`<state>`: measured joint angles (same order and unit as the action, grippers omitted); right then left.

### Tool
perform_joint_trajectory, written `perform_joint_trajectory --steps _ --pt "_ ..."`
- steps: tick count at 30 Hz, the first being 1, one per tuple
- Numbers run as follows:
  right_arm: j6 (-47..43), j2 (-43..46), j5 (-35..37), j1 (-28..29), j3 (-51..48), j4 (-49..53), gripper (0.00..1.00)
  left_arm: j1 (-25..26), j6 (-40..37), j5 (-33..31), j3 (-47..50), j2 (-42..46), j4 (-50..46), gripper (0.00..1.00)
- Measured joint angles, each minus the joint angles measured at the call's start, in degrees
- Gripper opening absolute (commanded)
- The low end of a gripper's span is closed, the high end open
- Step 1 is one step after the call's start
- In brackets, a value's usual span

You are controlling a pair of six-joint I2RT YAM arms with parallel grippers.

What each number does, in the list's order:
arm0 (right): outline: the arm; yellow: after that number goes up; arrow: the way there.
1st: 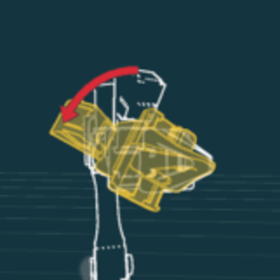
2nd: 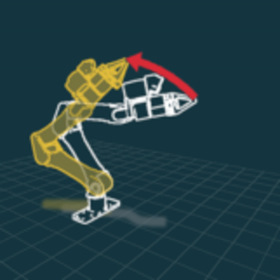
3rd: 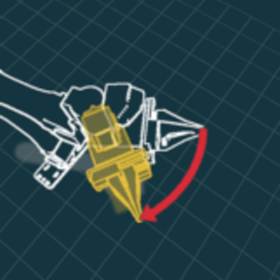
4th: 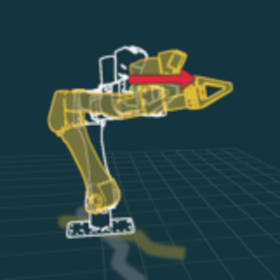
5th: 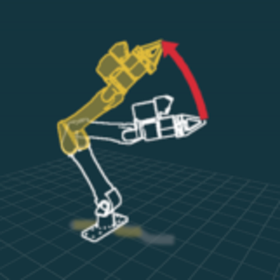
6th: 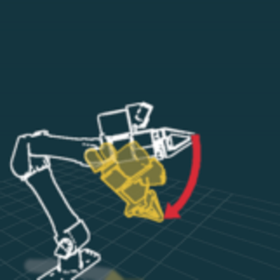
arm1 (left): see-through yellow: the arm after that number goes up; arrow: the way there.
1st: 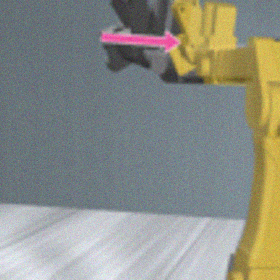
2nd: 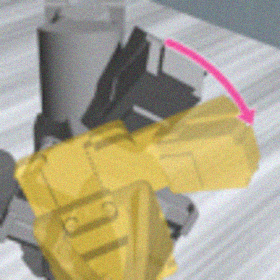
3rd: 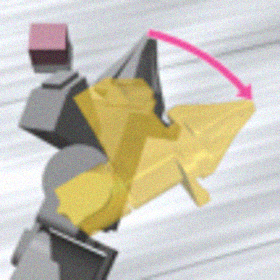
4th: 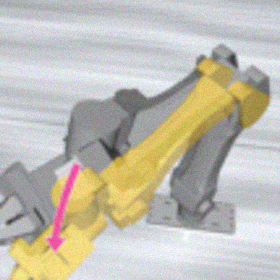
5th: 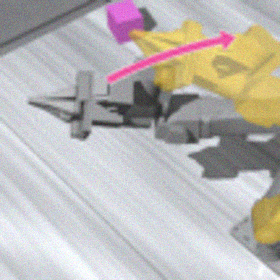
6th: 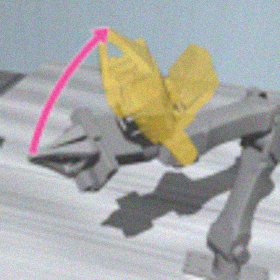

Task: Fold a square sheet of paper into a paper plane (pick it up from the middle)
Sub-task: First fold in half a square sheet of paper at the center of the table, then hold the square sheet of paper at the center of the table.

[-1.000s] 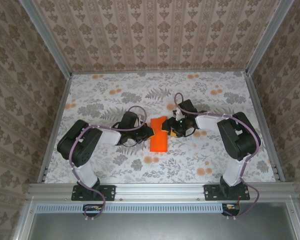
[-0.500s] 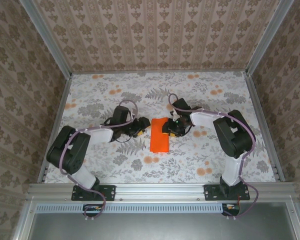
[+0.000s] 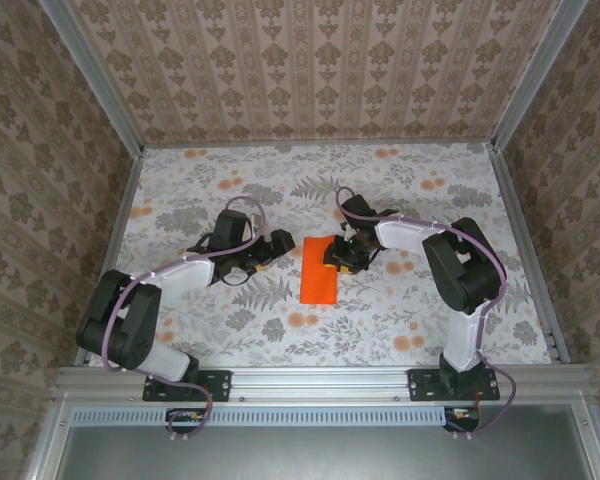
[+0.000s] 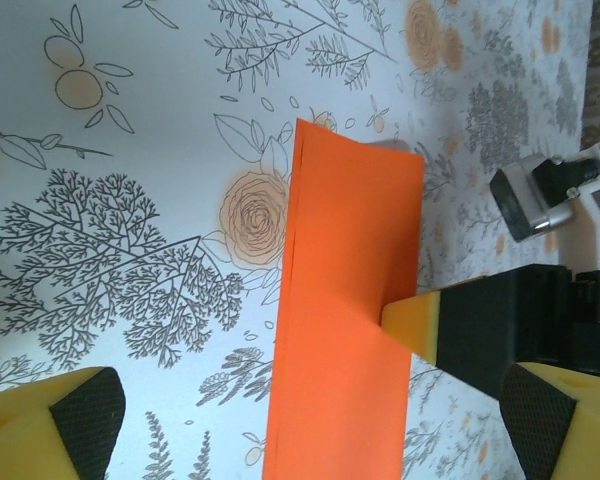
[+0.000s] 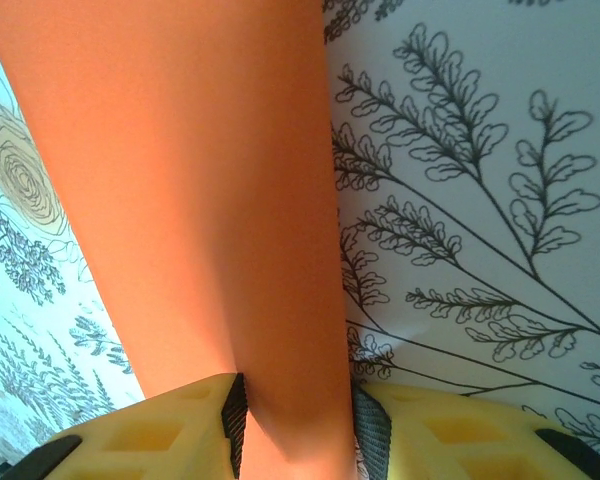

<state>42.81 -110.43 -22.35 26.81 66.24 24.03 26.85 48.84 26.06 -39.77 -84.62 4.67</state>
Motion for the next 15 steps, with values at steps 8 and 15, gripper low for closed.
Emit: perform_joint_trajectory --steps 8,15 --pt "0.90 -0.39 1.18 0.70 0.15 0.22 0.43 0.00 -3.54 -0.61 0.00 -0.15 -0.11 1.00" --pt "0.70 -0.92 1.88 1.33 0.94 1.11 0.45 0.57 -4.11 -0.85 0.02 -0.92 2.49 1.00"
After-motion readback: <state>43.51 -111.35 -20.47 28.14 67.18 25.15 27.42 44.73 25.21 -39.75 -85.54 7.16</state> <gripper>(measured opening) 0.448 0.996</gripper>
